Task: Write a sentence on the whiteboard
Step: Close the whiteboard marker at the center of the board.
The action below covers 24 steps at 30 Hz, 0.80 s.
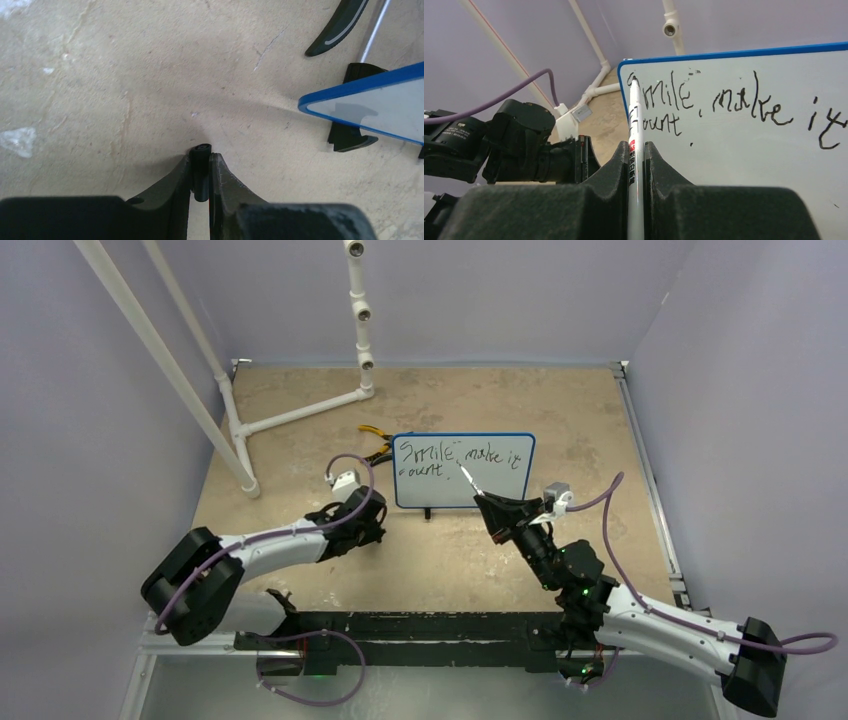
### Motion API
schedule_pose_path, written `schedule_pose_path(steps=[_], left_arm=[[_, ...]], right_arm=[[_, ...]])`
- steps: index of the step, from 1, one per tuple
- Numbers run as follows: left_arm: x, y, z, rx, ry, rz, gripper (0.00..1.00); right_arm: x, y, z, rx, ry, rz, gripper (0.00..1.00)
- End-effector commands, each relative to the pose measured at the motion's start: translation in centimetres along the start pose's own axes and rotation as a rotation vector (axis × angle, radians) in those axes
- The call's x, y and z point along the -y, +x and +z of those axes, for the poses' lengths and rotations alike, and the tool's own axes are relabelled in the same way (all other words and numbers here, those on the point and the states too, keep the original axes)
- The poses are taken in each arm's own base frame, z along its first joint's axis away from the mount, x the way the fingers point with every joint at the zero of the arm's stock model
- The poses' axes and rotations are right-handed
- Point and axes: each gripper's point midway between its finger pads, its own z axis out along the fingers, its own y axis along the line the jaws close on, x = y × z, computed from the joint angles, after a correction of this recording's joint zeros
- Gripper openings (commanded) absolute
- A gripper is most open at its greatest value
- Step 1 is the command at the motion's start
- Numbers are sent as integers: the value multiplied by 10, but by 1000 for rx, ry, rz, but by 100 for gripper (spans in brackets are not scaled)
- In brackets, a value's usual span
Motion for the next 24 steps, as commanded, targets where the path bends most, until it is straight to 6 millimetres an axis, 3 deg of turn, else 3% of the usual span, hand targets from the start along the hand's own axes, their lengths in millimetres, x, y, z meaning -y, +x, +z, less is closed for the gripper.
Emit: schedule_pose_path(steps=[1, 8, 12, 16, 24], left_arm=[[5, -8, -12, 72, 108, -109, 0], [40, -56, -57, 244, 375, -292, 0], [57, -73, -80, 285, 492, -378, 0], [67, -85, -95, 306, 571, -437, 0], [80, -86, -107, 274, 652, -473, 0]], right_arm=[[-20, -5, -2, 27, -117, 13, 0], [-40, 24, 9, -66, -206, -4, 0], [-51, 45, 16, -133, -238, 7, 0], [-60, 64, 20, -197, -255, 5, 0], [-72, 82, 31, -253, -233, -5, 0]])
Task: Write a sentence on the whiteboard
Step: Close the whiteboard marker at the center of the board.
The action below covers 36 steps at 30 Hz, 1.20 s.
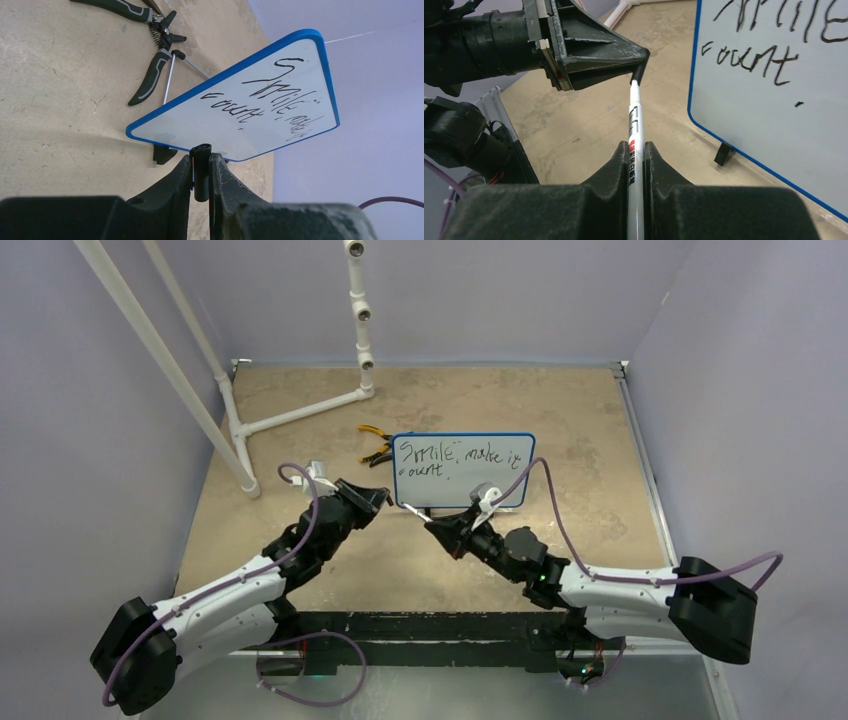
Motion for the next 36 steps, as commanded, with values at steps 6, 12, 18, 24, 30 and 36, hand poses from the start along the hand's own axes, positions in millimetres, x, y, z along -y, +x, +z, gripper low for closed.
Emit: schedule_pose_path(steps=[6, 12, 18, 24, 30, 36], left_arm=[[24, -2, -4, -6, 97, -71, 0], [24, -1, -6, -7, 104, -87, 0], [24, 0, -7, -14, 102, -91, 0], [26, -3, -8, -6, 109, -98, 0], [26, -4, -8, 0, 108, -102, 0], [30, -7, -9, 6, 117, -107, 0]], right_arm=[[-21, -21, 19, 54, -22, 29, 0], [-17, -17, 22, 38, 9, 30, 0], [-14, -16, 24, 35, 34, 33, 0], [-14, -14, 24, 27, 30, 30, 0], [-17, -11, 25, 17, 16, 23, 0], [-16, -8, 26, 7, 23, 21, 0]])
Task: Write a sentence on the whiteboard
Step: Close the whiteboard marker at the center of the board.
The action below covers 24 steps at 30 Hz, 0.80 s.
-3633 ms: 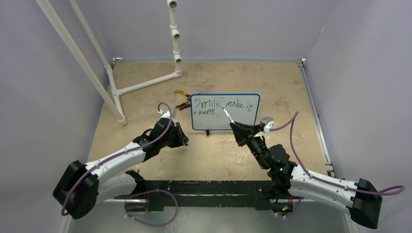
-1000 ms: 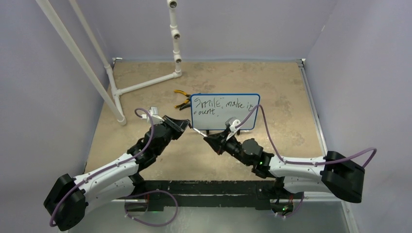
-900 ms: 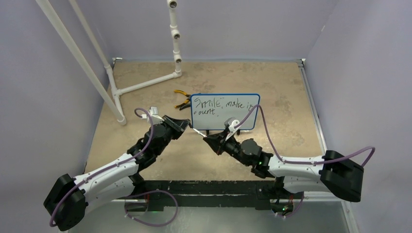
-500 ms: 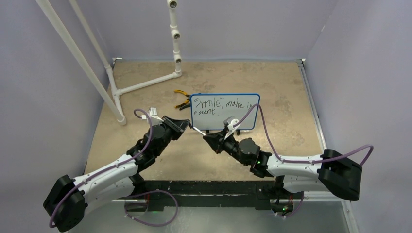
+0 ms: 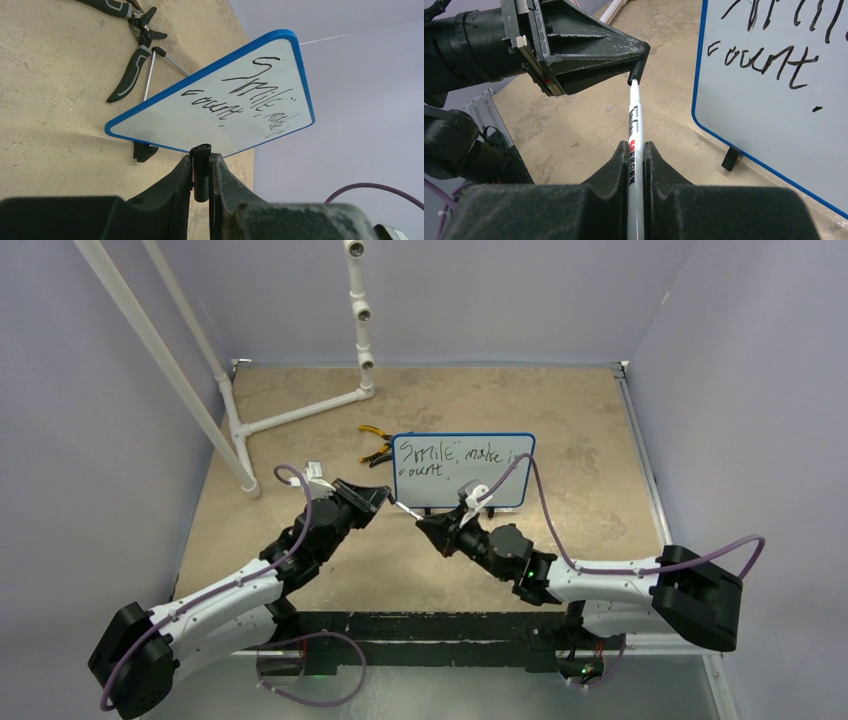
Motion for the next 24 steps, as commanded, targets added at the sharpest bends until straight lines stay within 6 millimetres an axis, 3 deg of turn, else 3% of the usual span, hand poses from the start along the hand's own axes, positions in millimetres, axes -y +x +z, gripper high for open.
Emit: schedule_pose_path(steps=[1, 12, 24], left_arm=[[16, -5, -3, 16, 52, -35, 0], [10, -8, -3, 31, 20, -42, 0], [11, -12, -3, 44, -6, -57, 0]], right_arm=[[-7, -16, 7, 36, 1, 16, 0], [-10, -24, -3, 76, -26, 11, 0], [-15, -10, -1, 26, -41, -11, 0]])
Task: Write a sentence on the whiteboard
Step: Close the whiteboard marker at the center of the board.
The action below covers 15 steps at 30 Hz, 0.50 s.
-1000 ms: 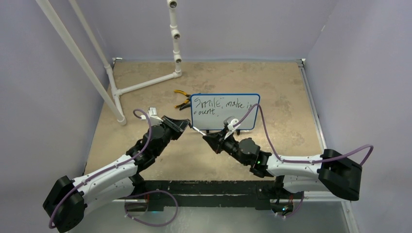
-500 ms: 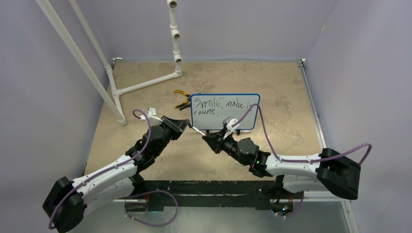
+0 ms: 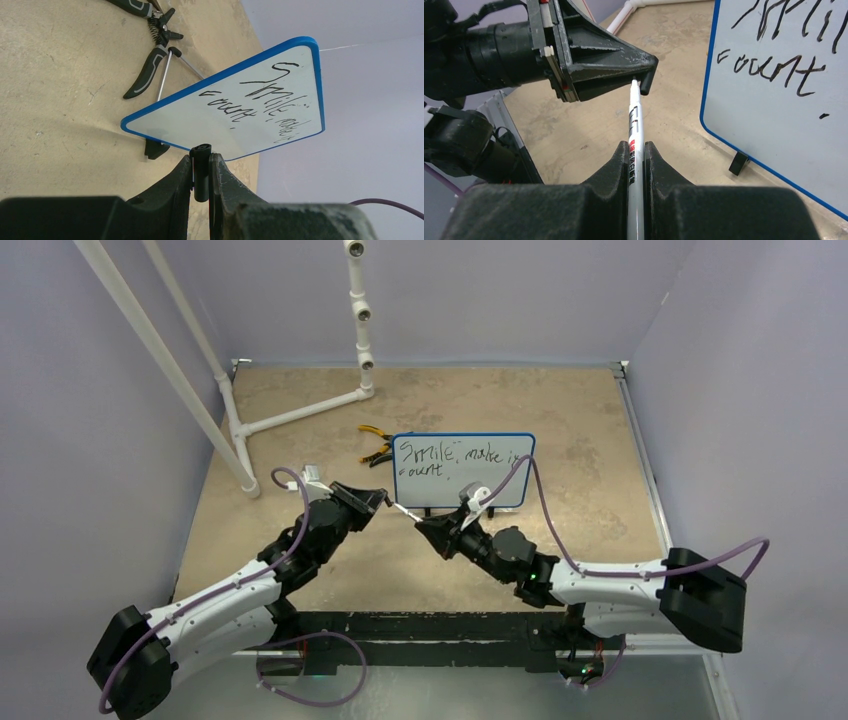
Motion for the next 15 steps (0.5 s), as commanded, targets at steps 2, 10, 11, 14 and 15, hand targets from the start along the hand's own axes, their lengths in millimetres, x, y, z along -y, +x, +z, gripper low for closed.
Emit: schedule_pose_path(steps=[2, 10, 11, 14, 15], left_arm=[[25, -10, -2, 31, 49, -36, 0], [27, -11, -4, 30, 56, -39, 0], [28, -11, -4, 29, 58, -41, 0], [29, -12, -5, 30, 63, -41, 0], [29, -11, -5, 29, 62, -41, 0]], right_arm=[[-5, 1, 4, -4, -12, -14, 0], [-3, 2, 6, -8, 2, -17, 0], [-3, 3, 6, -11, 5, -18, 0], [-3, 3, 7, -12, 10, -19, 0], [-2, 2, 7, -11, 12, -19, 0]])
